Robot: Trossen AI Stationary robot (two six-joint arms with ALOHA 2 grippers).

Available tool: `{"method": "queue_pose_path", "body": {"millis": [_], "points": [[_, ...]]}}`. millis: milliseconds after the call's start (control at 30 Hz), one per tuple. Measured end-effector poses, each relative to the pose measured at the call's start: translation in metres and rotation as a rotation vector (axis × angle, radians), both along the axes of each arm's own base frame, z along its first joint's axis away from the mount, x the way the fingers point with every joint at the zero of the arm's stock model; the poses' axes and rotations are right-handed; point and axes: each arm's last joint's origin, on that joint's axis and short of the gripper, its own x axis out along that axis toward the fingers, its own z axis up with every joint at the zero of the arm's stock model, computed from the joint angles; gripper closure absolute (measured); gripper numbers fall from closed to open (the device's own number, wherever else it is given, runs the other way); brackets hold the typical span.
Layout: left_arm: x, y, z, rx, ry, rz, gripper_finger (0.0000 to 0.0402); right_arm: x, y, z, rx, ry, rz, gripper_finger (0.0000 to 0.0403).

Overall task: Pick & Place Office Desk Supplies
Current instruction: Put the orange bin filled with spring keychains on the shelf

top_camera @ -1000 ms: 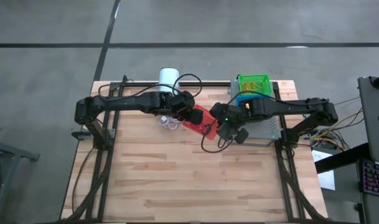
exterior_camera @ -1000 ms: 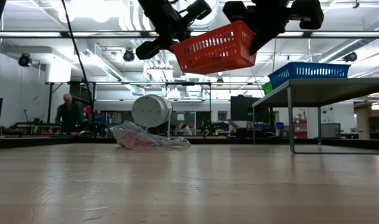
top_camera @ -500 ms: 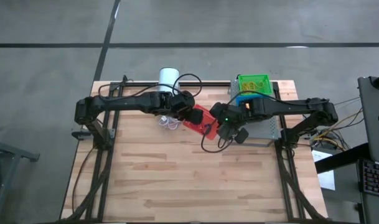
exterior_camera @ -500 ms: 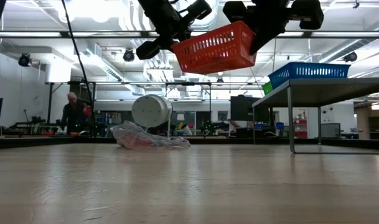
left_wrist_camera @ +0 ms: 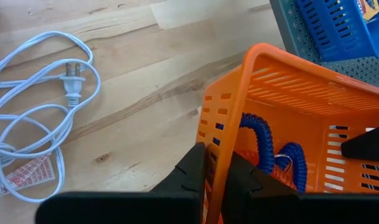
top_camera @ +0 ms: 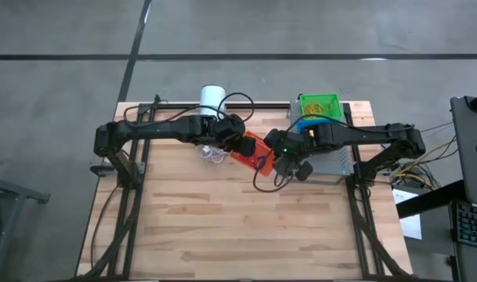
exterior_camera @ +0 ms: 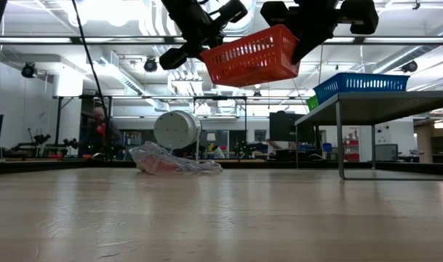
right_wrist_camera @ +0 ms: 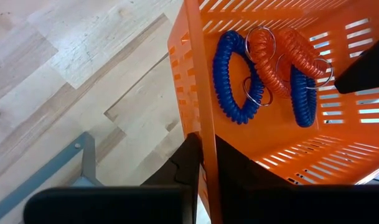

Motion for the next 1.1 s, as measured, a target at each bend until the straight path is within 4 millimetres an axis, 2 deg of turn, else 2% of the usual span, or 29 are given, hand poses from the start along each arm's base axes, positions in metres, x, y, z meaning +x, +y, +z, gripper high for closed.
{"method": "queue_pose_path", "body": {"millis": [367, 800, 1100], "points": [[0.0002, 0.0001, 0.0001, 0.001, -0.002, 0.002, 0.0363, 0.0001, 0.0001, 0.0000, 0.003, -0.001, 0.001, 0.0381], [0.0013, -0.0002, 0.0009, -0.032, -0.028, 0.043, 0.0229, 0.0007, -0.0003, 0.0008, -0.001, -0.012, -0.004, 0.0381], [-0.0002, -0.0014, 0.0045, -0.050, -0.042, 0.024, 0.0193, 0.0001, -0.0003, 0.0006, -0.002, -0.005, -0.004, 0.0381]]}}
